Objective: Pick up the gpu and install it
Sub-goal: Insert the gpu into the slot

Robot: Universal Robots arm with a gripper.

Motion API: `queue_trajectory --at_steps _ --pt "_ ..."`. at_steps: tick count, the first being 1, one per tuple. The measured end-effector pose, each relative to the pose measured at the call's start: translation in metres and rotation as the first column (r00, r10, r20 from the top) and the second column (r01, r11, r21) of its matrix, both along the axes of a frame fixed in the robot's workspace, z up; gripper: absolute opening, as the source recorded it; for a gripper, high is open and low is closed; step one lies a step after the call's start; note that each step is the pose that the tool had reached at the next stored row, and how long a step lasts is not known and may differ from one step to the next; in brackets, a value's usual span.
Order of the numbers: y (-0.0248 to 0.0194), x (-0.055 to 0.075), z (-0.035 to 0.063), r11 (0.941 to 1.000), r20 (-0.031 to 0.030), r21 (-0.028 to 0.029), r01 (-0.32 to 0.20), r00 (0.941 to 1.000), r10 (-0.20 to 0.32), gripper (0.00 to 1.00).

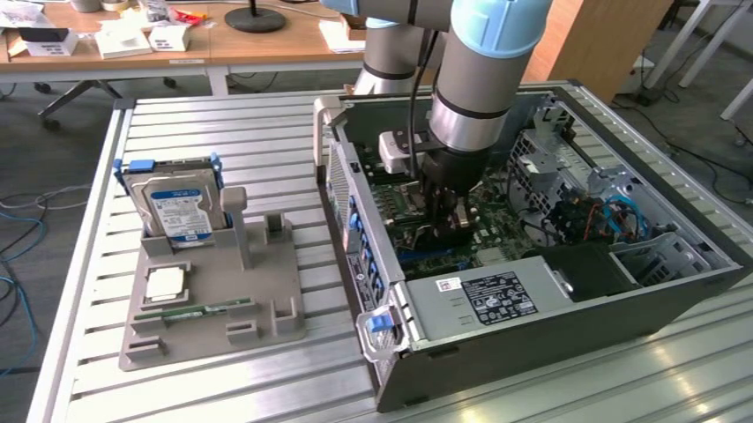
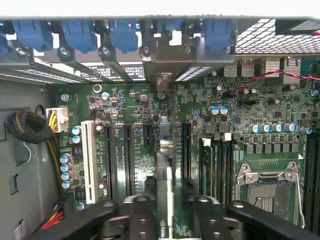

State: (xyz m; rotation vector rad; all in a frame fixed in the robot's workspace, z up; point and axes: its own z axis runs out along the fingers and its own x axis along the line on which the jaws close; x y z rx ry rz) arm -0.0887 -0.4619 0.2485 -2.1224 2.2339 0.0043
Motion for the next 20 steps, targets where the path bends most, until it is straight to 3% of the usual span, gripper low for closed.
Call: queue_trajectory --at_steps 2,20 --pt "-0.0001 0.0 0.0001 1.0 -0.0001 -0.0007 0.0 1.0 0.0 0.27" --pt "0.0 0.0 0.0 1.0 0.0 0.0 0.0 1.0 0.0 0.26"
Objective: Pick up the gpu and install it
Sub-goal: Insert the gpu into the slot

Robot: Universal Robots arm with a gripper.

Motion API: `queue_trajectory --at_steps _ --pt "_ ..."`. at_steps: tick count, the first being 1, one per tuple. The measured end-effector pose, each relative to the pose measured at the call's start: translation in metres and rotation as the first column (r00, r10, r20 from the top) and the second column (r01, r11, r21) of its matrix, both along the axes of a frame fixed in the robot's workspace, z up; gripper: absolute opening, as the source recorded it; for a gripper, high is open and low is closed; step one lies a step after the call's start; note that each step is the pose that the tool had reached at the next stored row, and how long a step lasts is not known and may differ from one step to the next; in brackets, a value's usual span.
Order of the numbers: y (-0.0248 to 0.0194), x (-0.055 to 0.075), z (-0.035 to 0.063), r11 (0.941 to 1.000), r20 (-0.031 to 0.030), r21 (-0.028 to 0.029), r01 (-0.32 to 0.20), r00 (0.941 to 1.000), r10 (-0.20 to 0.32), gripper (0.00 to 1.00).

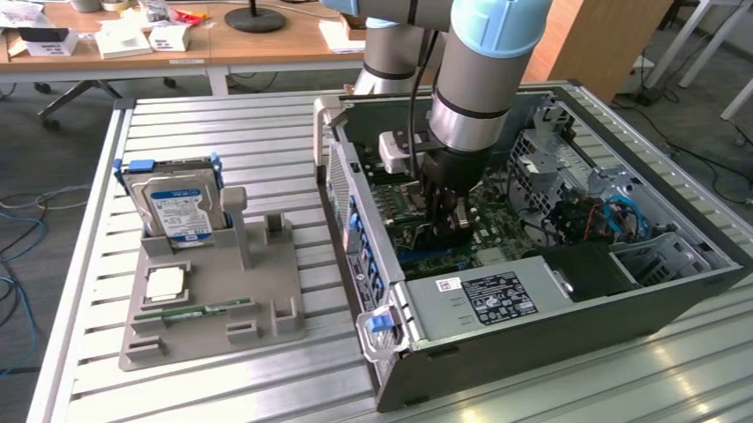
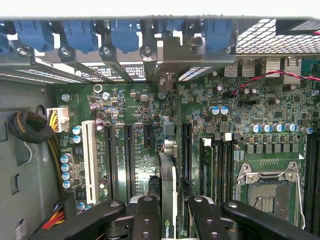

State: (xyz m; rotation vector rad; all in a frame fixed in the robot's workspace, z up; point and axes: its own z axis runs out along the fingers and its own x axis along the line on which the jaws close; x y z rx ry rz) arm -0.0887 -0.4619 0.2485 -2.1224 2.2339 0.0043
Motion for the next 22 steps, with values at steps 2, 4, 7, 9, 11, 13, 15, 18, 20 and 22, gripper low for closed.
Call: queue_trajectory --at_steps 2,4,7,9,11,13,15,18,20,22 --pt "0.0 0.0 0.0 1.0 0.0 0.0 0.0 1.0 0.0 0.26" --pt "0.0 0.0 0.0001 1.0 0.0 0.0002 0.0 1.0 0.0 0.26" --pt "0.0 0.0 0.001 1.0 0.0 0.0001 0.0 1.0 0.0 0.26" --pt "0.0 0.0 0.0014 1.0 0.0001 0.0003 0.0 1.0 0.0 0.26" --pt "0.0 -0.0001 0.0015 1.0 0.0 0.0006 0.0 1.0 0.0 0.26" --pt "-0.0008 0.0 0.0015 1.0 0.0001 0.0009 0.0 1.0 0.0 0.26" --pt "-0.0023 0.0 0.0015 1.0 0.0003 0.0009 0.0 1.0 0.0 0.26" --pt "-0.0033 -0.0001 0.0015 1.0 0.0007 0.0007 -0.001 1.0 0.001 0.26" --pt "-0.0033 0.0 0.0015 1.0 0.0007 0.0007 -0.001 1.0 0.001 0.26" --pt "-0.0034 0.0 0.0015 1.0 0.0009 0.0006 -0.001 1.0 0.001 0.26"
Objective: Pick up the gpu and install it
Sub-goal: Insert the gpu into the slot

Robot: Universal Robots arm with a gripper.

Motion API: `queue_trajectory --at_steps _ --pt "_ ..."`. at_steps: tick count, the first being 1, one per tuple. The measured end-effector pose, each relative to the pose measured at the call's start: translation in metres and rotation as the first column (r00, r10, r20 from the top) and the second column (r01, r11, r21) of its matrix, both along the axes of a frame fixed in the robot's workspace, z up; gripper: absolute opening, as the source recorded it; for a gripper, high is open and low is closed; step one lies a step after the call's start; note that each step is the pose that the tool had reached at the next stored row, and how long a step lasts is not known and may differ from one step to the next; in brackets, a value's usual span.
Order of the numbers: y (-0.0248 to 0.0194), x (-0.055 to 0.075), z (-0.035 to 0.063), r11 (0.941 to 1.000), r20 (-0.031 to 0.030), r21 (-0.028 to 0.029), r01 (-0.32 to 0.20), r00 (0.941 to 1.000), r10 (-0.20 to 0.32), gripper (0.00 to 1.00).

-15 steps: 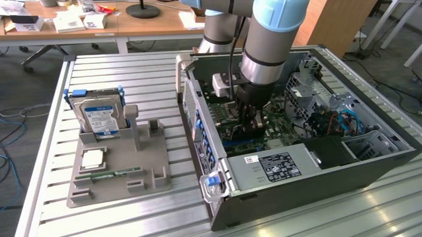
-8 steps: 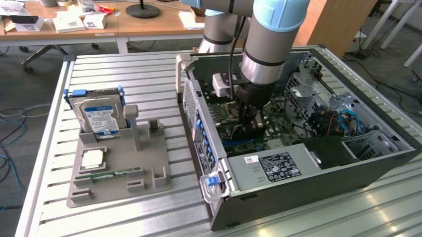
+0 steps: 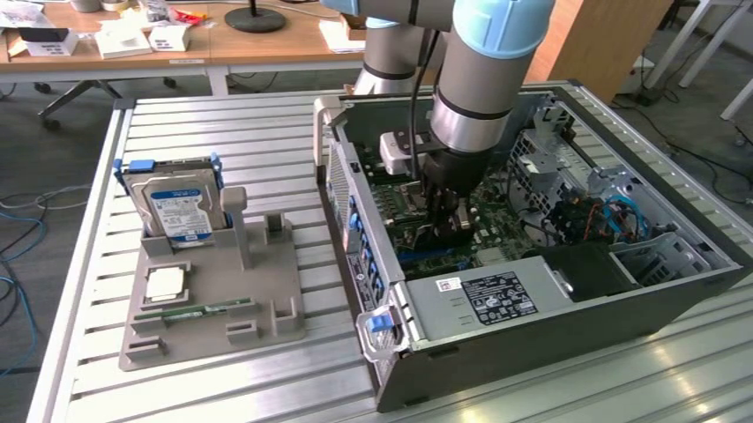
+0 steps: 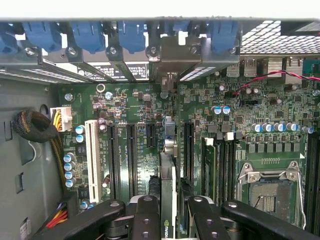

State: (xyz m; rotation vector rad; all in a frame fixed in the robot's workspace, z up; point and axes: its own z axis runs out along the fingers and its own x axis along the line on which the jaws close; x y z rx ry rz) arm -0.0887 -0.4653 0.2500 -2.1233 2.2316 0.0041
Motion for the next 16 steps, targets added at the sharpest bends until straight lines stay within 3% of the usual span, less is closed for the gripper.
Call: queue_trajectory --at_steps 9,13,16 --pt "0.0 -0.0034 -0.0001 1.0 0.019 -0.0001 -0.004 0.9998 0.004 0.26" --pt "0.0001 -0.0052 -0.0016 1.0 0.0351 -0.0001 -0.01 0.9993 0.01 0.26" --pt "0.0001 -0.006 -0.0022 0.9999 0.0398 -0.0004 -0.013 0.9991 0.013 0.26"
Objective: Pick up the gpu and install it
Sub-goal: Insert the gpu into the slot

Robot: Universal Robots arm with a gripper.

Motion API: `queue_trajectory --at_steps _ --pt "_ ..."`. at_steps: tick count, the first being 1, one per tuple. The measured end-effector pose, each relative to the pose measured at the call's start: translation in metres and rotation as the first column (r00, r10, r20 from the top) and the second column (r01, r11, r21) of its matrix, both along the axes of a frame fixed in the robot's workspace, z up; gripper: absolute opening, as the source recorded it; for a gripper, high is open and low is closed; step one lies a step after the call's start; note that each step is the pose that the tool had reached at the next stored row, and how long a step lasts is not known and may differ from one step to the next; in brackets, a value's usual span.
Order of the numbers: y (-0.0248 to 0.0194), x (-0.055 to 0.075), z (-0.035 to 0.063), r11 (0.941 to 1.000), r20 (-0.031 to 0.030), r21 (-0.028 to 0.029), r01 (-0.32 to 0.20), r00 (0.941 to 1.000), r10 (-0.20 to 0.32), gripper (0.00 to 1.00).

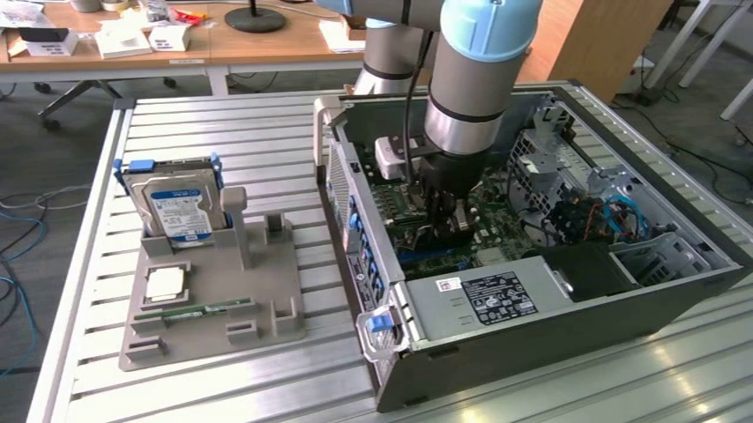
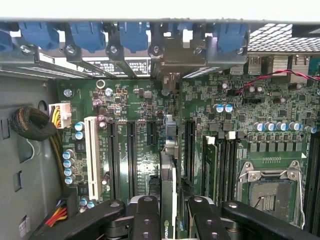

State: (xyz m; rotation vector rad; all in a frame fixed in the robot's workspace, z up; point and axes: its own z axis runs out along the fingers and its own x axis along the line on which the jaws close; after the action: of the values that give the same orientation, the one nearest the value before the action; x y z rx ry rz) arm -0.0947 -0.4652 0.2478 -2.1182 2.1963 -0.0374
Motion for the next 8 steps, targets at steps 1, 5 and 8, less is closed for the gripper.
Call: queue_trajectory --at_steps 1,5,8 --pt "0.0 -0.0003 0.0 1.0 0.0002 0.0001 0.0 1.0 0.0 0.26" --pt "0.0 -0.0013 -0.0001 1.0 0.0007 0.0002 -0.002 1.0 0.002 0.26" --pt "0.0 -0.0023 -0.0001 1.0 0.0021 0.0001 -0.003 1.0 0.003 0.26"
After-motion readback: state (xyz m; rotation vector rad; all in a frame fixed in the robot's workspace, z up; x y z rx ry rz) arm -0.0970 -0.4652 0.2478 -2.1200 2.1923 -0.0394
